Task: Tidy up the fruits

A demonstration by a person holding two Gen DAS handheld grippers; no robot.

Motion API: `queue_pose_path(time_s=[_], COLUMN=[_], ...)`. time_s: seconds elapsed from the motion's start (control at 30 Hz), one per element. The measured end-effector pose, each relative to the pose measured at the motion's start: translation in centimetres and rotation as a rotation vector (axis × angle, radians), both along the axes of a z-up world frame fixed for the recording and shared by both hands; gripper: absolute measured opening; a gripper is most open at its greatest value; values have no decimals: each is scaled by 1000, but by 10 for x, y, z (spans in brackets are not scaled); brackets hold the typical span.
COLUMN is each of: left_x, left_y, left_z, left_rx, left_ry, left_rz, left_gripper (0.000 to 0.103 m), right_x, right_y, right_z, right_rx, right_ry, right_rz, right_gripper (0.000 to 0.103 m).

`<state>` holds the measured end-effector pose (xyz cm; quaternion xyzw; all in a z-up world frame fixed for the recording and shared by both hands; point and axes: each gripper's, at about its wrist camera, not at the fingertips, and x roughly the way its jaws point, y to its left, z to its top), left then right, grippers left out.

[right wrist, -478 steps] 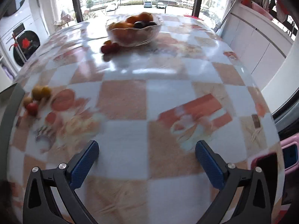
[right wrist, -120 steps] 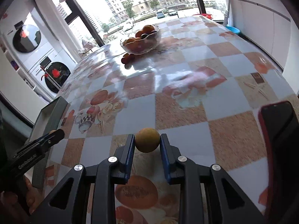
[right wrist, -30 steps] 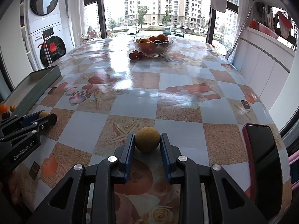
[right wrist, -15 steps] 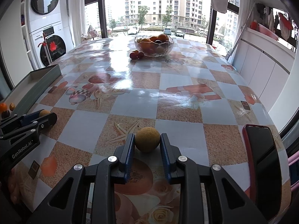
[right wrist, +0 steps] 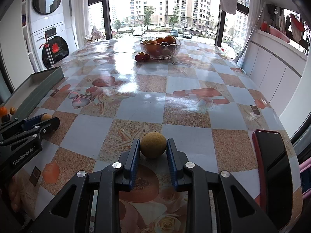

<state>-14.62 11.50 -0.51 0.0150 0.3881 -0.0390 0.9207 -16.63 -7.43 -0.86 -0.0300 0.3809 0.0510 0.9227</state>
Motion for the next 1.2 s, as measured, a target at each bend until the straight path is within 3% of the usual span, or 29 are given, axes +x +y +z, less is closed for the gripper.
queue_pose_path(time_s=[1.2], left_x=[-2], left_y=[3], left_z=[0], left_rx=[-3], left_ry=[-1], left_rz=[-14], left_gripper=[29], right_x=[0], right_y=[0], right_z=[0], right_rx=[-4], right_ry=[-2], right_rz=[0], right_gripper=[30])
